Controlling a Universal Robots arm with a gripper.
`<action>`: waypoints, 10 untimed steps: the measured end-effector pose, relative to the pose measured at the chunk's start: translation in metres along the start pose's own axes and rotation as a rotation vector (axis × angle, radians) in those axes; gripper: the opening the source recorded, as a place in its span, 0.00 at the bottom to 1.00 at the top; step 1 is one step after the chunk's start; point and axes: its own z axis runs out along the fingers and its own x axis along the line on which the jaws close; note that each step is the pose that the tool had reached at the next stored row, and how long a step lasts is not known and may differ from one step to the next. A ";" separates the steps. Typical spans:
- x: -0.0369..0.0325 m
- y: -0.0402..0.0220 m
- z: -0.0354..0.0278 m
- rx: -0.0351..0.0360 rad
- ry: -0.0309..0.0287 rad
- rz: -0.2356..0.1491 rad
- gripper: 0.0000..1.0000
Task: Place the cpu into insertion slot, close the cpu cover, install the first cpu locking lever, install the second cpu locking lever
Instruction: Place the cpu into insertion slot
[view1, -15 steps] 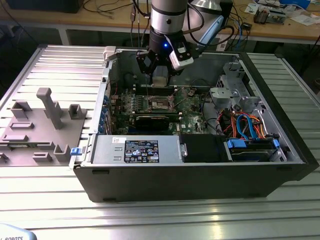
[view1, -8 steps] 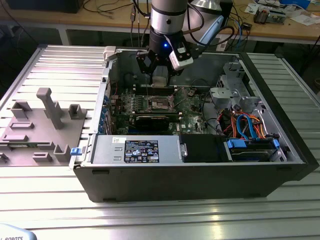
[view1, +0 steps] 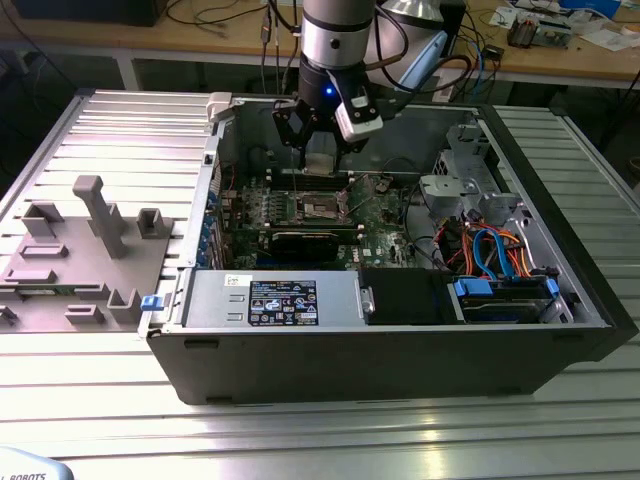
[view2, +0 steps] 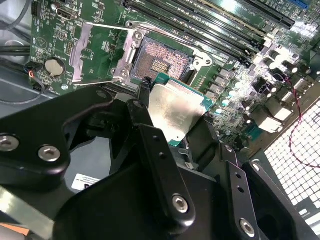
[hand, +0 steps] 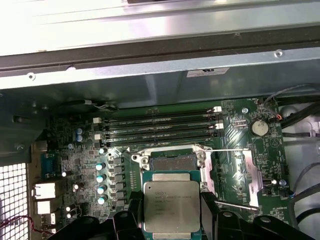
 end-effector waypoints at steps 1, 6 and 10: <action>0.0000 0.0000 0.0000 0.0000 -0.0005 0.006 0.55; 0.0000 -0.0002 0.0002 0.0000 -0.0030 0.034 0.55; 0.0000 -0.0002 0.0003 -0.0001 -0.0048 0.053 0.55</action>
